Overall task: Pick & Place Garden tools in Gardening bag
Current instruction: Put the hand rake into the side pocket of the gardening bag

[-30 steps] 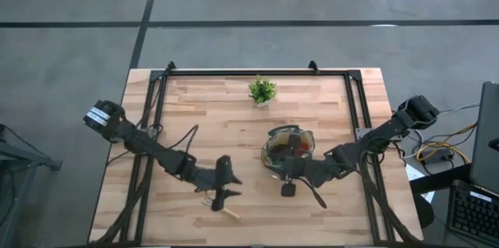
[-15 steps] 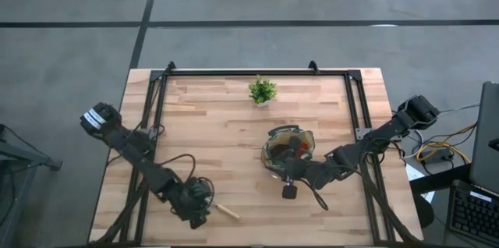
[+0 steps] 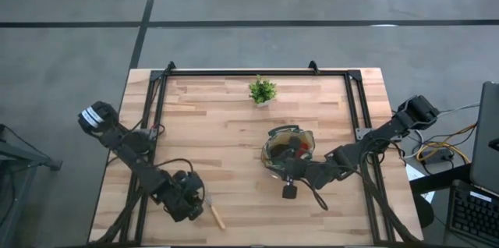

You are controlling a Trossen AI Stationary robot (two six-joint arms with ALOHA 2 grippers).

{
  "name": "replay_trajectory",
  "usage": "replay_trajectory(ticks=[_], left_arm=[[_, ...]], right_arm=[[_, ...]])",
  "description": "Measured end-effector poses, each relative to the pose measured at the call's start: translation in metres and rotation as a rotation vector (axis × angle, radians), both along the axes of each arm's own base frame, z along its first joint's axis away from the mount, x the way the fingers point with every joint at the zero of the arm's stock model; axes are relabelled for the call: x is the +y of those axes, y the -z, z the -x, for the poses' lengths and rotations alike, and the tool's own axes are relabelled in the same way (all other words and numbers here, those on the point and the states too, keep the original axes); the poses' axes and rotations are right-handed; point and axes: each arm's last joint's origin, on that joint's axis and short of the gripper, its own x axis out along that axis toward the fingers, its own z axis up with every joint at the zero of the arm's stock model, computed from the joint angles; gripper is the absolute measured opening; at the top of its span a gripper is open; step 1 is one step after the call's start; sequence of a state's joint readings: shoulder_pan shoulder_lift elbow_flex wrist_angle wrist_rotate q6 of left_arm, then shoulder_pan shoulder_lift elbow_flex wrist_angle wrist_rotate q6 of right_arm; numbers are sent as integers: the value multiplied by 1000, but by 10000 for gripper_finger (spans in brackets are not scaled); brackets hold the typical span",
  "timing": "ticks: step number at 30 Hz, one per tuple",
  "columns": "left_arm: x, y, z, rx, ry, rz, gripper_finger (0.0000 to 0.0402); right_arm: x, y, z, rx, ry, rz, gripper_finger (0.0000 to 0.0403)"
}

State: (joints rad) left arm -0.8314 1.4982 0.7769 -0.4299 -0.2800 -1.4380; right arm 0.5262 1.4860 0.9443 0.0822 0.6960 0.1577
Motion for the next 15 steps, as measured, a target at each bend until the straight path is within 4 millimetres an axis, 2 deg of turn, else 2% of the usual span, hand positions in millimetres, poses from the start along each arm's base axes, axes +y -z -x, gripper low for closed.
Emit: replay_trajectory(ticks=[6,15], left_arm=[[1,1,1,7,6,-11,177],[7,8,4,-34,70,-144,177]], right_arm=[[0,0,0,0,1,0,86],[0,0,0,-1,1,0,74]])
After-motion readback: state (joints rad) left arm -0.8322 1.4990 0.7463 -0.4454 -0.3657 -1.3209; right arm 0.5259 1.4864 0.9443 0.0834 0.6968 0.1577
